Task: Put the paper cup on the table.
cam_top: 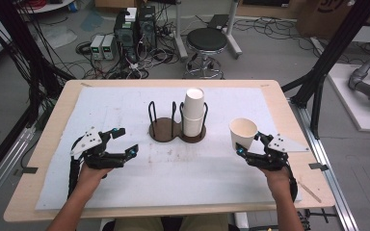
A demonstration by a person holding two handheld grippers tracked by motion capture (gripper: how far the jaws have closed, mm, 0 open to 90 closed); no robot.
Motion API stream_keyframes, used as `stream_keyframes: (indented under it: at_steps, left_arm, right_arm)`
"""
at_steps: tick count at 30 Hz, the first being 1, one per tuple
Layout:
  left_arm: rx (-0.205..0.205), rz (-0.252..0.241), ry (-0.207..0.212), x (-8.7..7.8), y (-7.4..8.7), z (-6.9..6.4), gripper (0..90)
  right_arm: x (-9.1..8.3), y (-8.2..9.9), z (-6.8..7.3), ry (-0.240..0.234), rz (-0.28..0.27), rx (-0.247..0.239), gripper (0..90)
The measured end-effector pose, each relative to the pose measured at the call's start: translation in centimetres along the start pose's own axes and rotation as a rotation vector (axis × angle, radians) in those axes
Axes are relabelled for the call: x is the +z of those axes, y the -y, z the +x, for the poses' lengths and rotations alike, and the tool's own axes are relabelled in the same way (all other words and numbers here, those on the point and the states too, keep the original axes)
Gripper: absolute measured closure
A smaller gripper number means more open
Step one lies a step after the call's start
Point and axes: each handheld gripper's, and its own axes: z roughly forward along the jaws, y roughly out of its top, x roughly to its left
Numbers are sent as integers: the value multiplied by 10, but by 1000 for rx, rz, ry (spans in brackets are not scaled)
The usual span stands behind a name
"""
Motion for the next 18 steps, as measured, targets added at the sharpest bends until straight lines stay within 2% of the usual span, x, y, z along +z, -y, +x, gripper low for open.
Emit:
stream_keyframes:
  at_steps: [3, 4, 9, 15, 18]
  left_arm:
    - [1, 5, 4, 0, 2, 0, 173]
    - [1, 11, 7, 1, 3, 1, 173]
    - [-6, 17, 11, 2, 7, 3, 173]
    - [-5, 17, 9, 3, 8, 3, 173]
    - [-8, 13, 4, 2, 9, 4, 173]
  right_arm:
    - [1, 1, -3, 27, 6, 7, 336]
    - [3, 3, -7, 53, 14, 13, 337]
    - [14, 7, -18, 118, 37, 42, 335]
    - [31, 13, -29, 201, 87, 92, 335]
    - [38, 17, -32, 225, 122, 110, 334]
